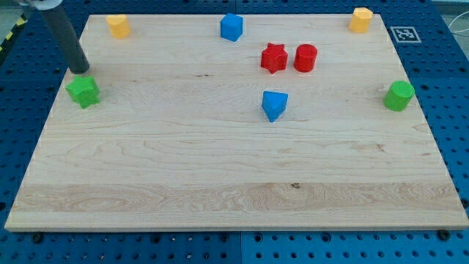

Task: Push the red star to the bottom left

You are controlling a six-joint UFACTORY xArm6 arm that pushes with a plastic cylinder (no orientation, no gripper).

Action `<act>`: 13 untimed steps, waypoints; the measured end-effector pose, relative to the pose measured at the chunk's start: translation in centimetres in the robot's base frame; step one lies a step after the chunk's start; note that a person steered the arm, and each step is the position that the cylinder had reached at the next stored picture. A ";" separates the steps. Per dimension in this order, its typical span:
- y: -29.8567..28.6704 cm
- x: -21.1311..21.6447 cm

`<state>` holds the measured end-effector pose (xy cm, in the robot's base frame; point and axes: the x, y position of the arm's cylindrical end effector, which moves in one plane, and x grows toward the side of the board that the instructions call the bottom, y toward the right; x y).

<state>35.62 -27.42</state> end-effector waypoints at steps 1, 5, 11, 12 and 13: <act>2.4 2.4; 3.7 2.1; 31.1 -7.3; 34.4 -6.9; 35.1 -5.4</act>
<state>30.18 7.64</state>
